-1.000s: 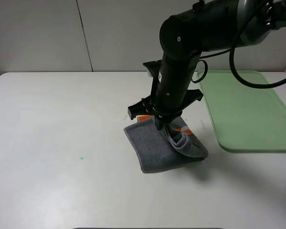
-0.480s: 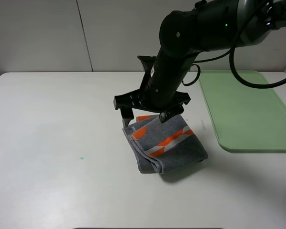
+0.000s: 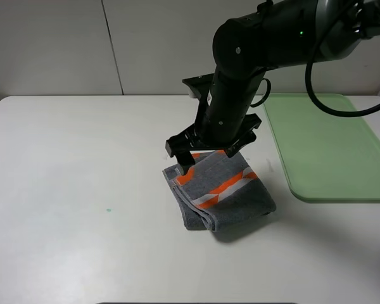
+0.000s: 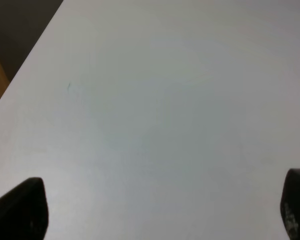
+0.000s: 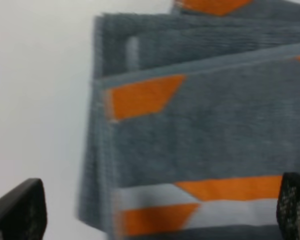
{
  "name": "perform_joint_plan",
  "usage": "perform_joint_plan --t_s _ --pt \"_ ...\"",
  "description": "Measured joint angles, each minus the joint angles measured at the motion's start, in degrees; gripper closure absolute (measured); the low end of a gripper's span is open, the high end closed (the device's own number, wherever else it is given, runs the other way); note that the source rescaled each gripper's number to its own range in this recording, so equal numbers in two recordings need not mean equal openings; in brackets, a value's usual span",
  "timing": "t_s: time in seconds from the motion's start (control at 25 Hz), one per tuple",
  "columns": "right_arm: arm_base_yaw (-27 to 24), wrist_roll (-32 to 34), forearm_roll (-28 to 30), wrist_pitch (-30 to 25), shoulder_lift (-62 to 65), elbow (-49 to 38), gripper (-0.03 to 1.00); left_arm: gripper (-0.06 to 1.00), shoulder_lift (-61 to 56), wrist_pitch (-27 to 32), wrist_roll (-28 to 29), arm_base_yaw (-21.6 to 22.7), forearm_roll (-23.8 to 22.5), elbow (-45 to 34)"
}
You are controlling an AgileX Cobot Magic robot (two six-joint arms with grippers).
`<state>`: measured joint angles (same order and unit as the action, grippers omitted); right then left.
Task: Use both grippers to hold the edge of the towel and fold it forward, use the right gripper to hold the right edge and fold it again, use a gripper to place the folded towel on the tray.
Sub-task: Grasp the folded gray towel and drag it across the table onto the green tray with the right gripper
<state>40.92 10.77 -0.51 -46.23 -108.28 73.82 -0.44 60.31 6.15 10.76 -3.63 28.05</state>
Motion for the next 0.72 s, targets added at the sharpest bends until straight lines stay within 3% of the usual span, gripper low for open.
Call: perform_joint_plan --t_s 0.44,0.72 --pt "-8.9 -17.9 -0.1 -0.6 -0.8 0.0 -0.03 0.02 0.0 0.0 0.0 0.0 0.0 0.0" --pt "-12.7 -22.7 0.1 0.1 -5.0 0.0 -0.03 0.02 0.0 0.0 0.0 0.0 0.0 0.0"
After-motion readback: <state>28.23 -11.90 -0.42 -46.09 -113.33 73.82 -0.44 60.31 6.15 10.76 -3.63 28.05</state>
